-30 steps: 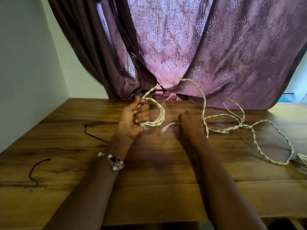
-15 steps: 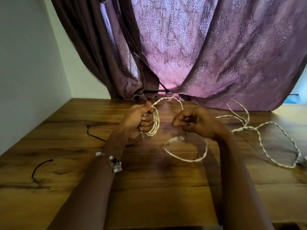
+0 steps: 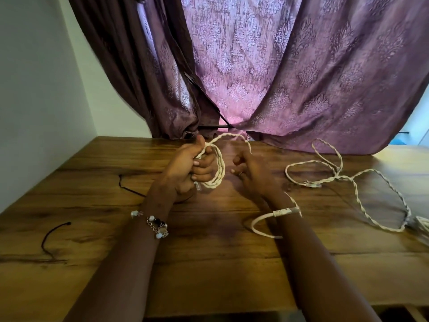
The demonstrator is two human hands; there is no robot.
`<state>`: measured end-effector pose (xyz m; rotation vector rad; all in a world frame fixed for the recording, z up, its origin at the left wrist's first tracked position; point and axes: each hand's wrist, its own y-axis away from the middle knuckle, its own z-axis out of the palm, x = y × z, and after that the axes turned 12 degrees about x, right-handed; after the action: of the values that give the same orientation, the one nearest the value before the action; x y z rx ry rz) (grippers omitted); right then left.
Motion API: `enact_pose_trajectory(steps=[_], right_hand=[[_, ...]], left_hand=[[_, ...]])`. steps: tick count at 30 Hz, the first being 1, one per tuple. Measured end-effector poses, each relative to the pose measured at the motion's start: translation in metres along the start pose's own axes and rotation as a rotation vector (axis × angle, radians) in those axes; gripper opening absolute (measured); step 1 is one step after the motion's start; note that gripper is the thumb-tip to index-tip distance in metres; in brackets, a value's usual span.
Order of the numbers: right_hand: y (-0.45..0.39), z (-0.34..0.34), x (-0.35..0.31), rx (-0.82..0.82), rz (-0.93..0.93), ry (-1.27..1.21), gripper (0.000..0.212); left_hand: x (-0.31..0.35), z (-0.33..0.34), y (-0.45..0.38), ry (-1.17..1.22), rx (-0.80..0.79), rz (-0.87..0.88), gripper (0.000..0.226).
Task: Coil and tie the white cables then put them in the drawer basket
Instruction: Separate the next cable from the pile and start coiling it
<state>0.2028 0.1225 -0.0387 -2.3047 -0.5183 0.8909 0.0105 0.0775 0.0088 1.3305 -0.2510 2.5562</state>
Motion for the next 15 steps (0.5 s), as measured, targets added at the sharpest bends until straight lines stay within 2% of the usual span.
enact_pose_trajectory(steps=[2,5,6,8,10,12,15], right_hand=[[0.002,0.01,-0.005,0.117,-0.062,-0.007,0.036],[-0.004,0.007,-0.02,0.521,-0.144,0.087,0.042],[-0.008,0.004,-0.024,0.592,-0.141,0.071,0.047],[-0.011,0.004,-0.022,0.542,-0.199,0.047,0.062],[-0.009,0.013,-0.011,0.333,-0.276,0.071,0.064],[-0.007,0.022,-0.005,0.142,-0.2,0.039,0.053],[-0.002,0.023,-0.014,0.109,-0.082,-0.085,0.032]], left_hand=[[0.005,-0.002,0.0,0.09,-0.022,-0.027,0.039],[0.007,-0.005,0.001,0.09,-0.019,-0.053,0.041],[0.006,-0.005,0.0,0.051,-0.018,-0.06,0.04],[0.002,-0.007,-0.001,-0.019,-0.037,-0.097,0.039],[-0.002,-0.007,-0.002,-0.049,-0.07,-0.133,0.04],[-0.004,-0.005,-0.002,-0.047,-0.085,-0.127,0.041],[-0.002,-0.006,-0.004,0.048,-0.079,-0.067,0.045]])
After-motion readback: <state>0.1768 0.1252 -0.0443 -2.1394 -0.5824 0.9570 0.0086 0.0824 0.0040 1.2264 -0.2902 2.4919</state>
